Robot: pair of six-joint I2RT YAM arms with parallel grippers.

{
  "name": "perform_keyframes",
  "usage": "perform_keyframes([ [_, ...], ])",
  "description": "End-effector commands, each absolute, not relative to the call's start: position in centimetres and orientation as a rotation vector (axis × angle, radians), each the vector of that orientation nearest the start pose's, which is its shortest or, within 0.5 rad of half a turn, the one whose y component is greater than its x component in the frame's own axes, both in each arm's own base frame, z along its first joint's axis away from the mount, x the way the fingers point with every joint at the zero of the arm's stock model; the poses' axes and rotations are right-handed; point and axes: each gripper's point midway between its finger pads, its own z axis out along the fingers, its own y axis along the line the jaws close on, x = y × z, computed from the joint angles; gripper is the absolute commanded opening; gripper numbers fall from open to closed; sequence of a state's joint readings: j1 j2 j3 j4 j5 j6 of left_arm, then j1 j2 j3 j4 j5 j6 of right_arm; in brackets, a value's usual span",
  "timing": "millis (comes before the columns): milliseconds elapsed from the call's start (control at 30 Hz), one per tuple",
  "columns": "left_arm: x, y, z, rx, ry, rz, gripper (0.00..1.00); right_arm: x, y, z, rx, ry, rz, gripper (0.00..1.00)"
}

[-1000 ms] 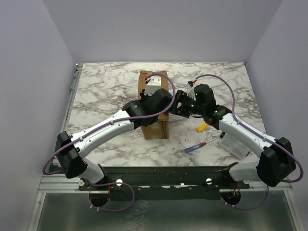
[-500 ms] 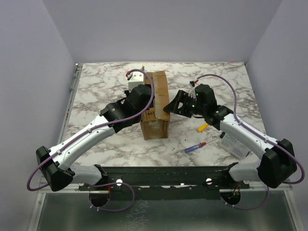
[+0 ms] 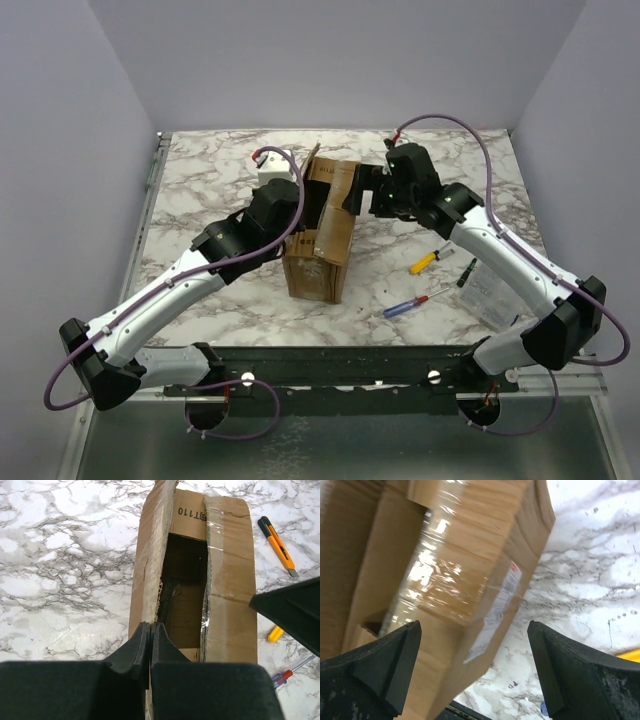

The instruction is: Unpack the express box

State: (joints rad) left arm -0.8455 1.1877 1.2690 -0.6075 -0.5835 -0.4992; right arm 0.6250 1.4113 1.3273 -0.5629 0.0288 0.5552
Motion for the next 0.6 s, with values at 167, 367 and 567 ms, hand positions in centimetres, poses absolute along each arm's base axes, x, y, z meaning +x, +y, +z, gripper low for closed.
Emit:
perform_keyframes([
  [167,29.1,-21.5,31.3,-0.057,1.947,-0.368,0.0,32.9,26.2,24.5,0.087,2.347,0.272,1.0],
  [367,29.2,-21.7,30.8,-0.086,1.946,-0.385,0.0,33.1,27.9,24.0,0.157,2.339,0.127,1.0],
  [567,29.2,-21.9,30.8,-0.086,1.944,-0.397,0.0,33.6,27.7,23.0,0.121,2.329,-0.062,1.0],
])
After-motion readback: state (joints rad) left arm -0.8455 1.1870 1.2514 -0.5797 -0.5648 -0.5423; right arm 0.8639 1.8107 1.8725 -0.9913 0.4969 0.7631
